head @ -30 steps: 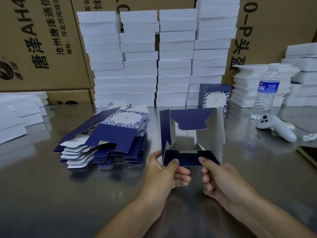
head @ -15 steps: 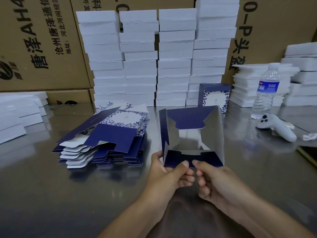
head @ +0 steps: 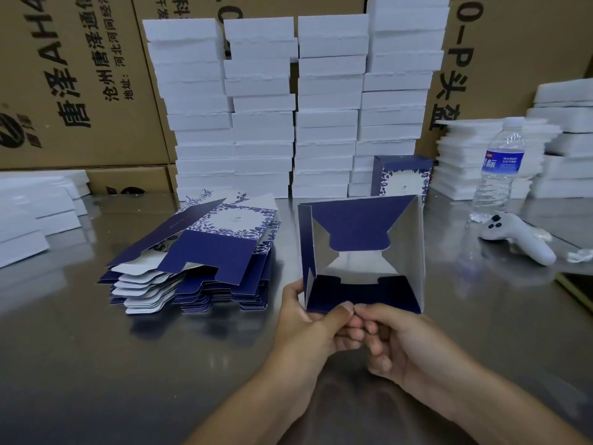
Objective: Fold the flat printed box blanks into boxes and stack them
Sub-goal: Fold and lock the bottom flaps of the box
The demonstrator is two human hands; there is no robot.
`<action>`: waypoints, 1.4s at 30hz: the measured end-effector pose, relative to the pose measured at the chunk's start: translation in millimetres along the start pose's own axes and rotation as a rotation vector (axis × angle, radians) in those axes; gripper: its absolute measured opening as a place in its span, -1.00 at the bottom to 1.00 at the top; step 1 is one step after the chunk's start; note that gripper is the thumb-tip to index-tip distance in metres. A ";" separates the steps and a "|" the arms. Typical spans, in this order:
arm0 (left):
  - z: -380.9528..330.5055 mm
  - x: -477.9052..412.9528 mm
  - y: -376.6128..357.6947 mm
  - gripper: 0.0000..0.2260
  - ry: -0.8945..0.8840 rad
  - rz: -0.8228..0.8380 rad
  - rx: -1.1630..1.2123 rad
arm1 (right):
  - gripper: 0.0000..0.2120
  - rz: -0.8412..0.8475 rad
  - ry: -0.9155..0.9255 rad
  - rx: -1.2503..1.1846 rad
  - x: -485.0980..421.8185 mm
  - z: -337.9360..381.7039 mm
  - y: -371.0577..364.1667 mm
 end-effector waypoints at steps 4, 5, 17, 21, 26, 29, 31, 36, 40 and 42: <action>-2.2 0.0 0.0 -0.56 0.000 0.016 0.023 | -0.75 0.019 -0.014 0.002 0.4 -0.7 -0.9; -3.1 -0.8 0.9 -0.54 0.000 0.012 0.028 | -0.73 0.020 -0.018 -0.002 0.1 -0.4 0.1; -12.7 -4.2 7.3 -0.71 0.000 0.011 -0.178 | -0.73 -0.004 0.010 -0.067 0.1 11.6 10.4; -12.4 -5.0 12.6 -0.80 0.008 -0.009 -0.256 | -0.71 -0.016 -0.012 -0.042 2.9 9.3 11.7; -13.6 -9.4 27.1 -0.75 0.041 -0.067 -0.222 | -0.59 -0.095 -0.025 -0.058 2.3 8.0 20.1; -15.4 -9.2 28.6 -0.75 0.048 -0.074 -0.232 | -0.59 -0.119 -0.020 -0.083 -0.5 7.0 24.5; -15.3 -10.4 29.3 -0.78 0.049 -0.089 -0.265 | -0.59 -0.135 -0.009 -0.057 -2.1 7.4 26.9; -35.9 -5.7 34.2 -0.82 -0.166 -0.191 -0.793 | -0.64 -0.385 0.327 0.556 4.3 47.1 47.2; -59.0 9.5 28.8 -0.78 -0.395 -0.338 -1.250 | -0.60 -0.551 0.708 0.882 23.4 80.3 44.3; -63.9 12.5 28.6 -0.72 -0.448 -0.350 -1.205 | -0.55 -0.523 0.822 0.866 27.6 85.9 40.1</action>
Point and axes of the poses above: each hand's wrist, its own x-axis away from the middle knuckle, its own y-axis out of the back of the hand, z = x × y, the point moved 10 cm from there along -x, towards the middle knuckle, and after that the axes turned 3 degrees about y, right-handed, at the moved point
